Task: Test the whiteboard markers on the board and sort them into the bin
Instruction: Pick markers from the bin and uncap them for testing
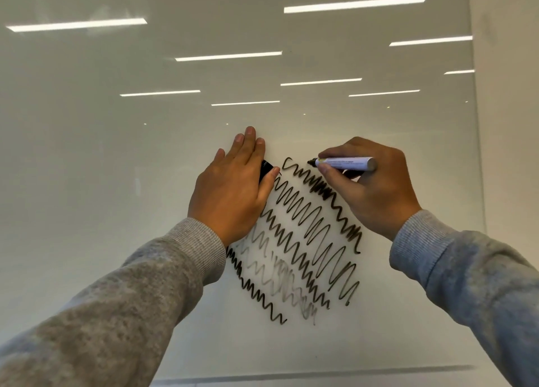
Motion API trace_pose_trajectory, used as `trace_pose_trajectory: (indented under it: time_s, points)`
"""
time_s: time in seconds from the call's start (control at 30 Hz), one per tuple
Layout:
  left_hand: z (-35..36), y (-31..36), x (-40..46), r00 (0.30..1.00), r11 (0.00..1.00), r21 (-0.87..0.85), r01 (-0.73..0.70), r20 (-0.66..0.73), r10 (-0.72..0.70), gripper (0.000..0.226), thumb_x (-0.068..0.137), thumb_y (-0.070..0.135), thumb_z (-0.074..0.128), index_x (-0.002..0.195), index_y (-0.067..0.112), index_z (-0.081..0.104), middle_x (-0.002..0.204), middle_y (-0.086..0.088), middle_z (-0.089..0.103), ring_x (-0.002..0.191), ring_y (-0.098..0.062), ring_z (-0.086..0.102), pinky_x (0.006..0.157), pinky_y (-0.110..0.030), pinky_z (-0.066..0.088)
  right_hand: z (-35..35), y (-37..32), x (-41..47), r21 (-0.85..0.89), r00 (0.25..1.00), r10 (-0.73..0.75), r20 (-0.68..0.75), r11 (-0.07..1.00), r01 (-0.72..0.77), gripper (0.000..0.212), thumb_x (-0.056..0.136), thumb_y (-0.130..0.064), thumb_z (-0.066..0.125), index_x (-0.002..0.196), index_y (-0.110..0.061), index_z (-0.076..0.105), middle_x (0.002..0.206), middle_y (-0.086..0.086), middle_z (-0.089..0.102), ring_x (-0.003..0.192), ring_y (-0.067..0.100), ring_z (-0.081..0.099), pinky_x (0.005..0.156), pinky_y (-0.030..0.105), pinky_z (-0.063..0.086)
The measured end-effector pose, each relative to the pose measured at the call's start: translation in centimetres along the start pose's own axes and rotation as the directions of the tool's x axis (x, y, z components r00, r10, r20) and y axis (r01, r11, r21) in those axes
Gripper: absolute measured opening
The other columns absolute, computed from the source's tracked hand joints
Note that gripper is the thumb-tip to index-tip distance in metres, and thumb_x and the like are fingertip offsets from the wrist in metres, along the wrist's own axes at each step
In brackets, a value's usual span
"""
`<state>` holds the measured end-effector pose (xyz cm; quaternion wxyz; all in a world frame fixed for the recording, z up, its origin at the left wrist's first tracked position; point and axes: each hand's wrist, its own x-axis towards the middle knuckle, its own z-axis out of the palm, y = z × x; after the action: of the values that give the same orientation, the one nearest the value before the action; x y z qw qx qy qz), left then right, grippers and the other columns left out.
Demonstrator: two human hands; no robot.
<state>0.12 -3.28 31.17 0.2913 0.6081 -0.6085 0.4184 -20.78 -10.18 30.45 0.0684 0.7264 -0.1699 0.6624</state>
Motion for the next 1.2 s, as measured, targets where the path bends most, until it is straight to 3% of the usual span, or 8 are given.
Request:
trace_pose_trajectory:
  time_s: [0.17, 0.3, 0.43, 0.6, 0.73, 0.87, 1.0, 1.2]
  points:
    - [-0.1, 0.0, -0.1, 1.000, 1.000, -0.002, 0.003, 0.000, -0.003, 0.064, 0.104, 0.055, 0.018, 0.160, 0.023, 0.010, 0.167, 0.004, 0.000, 0.153, -0.015, 0.009, 0.119, -0.035, 0.018, -0.1, 0.1, 0.4, 0.019, 0.996, 0.042, -0.081, 0.999, -0.040, 0.019, 0.089, -0.022, 0.076, 0.107, -0.015, 0.077, 0.095, -0.006, 0.072, 0.083, 0.007, 0.068, 0.072, 0.023, 0.059]
    - [-0.3, 0.1, -0.1, 1.000, 1.000, 0.014, -0.002, 0.007, 0.002, 0.065, 0.104, 0.055, 0.018, 0.160, 0.022, 0.010, 0.167, 0.004, 0.000, 0.153, -0.015, 0.010, 0.119, -0.035, 0.020, -0.2, 0.0, 0.3, -0.026, 1.000, -0.014, -0.002, 1.000, 0.014, 0.016, 0.090, -0.020, 0.075, 0.105, -0.016, 0.077, 0.094, -0.005, 0.072, 0.083, 0.009, 0.068, 0.071, 0.026, 0.059]
    - [-0.3, 0.0, -0.1, 1.000, 1.000, 0.003, -0.009, 0.011, 0.009, 0.065, 0.104, 0.055, 0.018, 0.160, 0.022, 0.010, 0.167, 0.004, 0.000, 0.153, -0.015, 0.010, 0.119, -0.035, 0.017, -1.4, 0.8, 0.7, 0.005, 0.990, 0.054, -0.131, 0.999, -0.054, 0.017, 0.089, -0.021, 0.076, 0.105, -0.014, 0.077, 0.094, -0.005, 0.072, 0.082, 0.007, 0.069, 0.071, 0.024, 0.060]
    - [-0.1, 0.1, -0.1, 1.000, 1.000, 0.022, -0.012, 0.012, 0.012, 0.066, 0.104, 0.055, 0.018, 0.160, 0.021, 0.010, 0.167, 0.003, 0.000, 0.153, -0.016, 0.010, 0.119, -0.035, 0.018, -1.7, 0.9, -0.9, -0.070, 1.000, -0.009, 0.011, 0.998, 0.010, 0.016, 0.089, -0.019, 0.075, 0.105, -0.015, 0.077, 0.093, -0.005, 0.071, 0.083, 0.005, 0.067, 0.070, 0.020, 0.058]
    - [-0.1, 0.1, 0.0, 1.000, 1.000, 0.018, -0.007, 0.011, 0.007, 0.066, 0.103, 0.056, 0.017, 0.159, 0.022, 0.011, 0.167, 0.003, 0.001, 0.153, -0.015, 0.010, 0.119, -0.035, 0.017, -2.2, 1.5, -1.0, 0.002, 0.989, 0.066, -0.130, 0.998, -0.066, 0.016, 0.088, -0.018, 0.077, 0.103, -0.014, 0.078, 0.093, -0.005, 0.072, 0.082, 0.008, 0.068, 0.071, 0.024, 0.059]
    - [-0.1, -0.3, -0.1, 1.000, 0.999, 0.016, -0.028, 0.015, 0.027, 0.066, 0.102, 0.056, 0.016, 0.160, 0.023, 0.009, 0.167, 0.005, -0.001, 0.153, -0.013, 0.007, 0.119, -0.032, 0.013, -1.8, 1.2, -1.6, -0.048, 1.000, 0.012, -0.024, 0.999, -0.013, 0.017, 0.089, -0.017, 0.076, 0.105, -0.015, 0.077, 0.094, -0.005, 0.071, 0.083, 0.007, 0.067, 0.071, 0.019, 0.057]
    - [-0.3, -0.7, -0.2, 0.999, 0.999, -0.006, -0.037, 0.011, 0.037, 0.066, 0.102, 0.056, 0.017, 0.159, 0.024, 0.010, 0.167, 0.006, 0.000, 0.153, -0.011, 0.008, 0.119, -0.032, 0.014, -2.0, 1.3, -1.0, -0.028, 0.983, 0.071, -0.169, 0.997, -0.077, 0.017, 0.089, -0.019, 0.076, 0.105, -0.015, 0.077, 0.094, -0.004, 0.071, 0.082, 0.007, 0.067, 0.070, 0.019, 0.057]
    - [-0.6, -1.6, -0.7, 0.999, 0.999, -0.014, -0.047, 0.020, 0.047, 0.065, 0.103, 0.055, 0.019, 0.159, 0.025, 0.012, 0.166, 0.010, 0.002, 0.152, -0.008, 0.010, 0.120, -0.032, 0.017, -0.5, 0.3, -0.5, -0.045, 0.997, 0.016, -0.075, 0.999, -0.019, 0.019, 0.091, -0.020, 0.073, 0.109, -0.014, 0.076, 0.095, -0.005, 0.070, 0.083, 0.005, 0.065, 0.070, 0.013, 0.053]
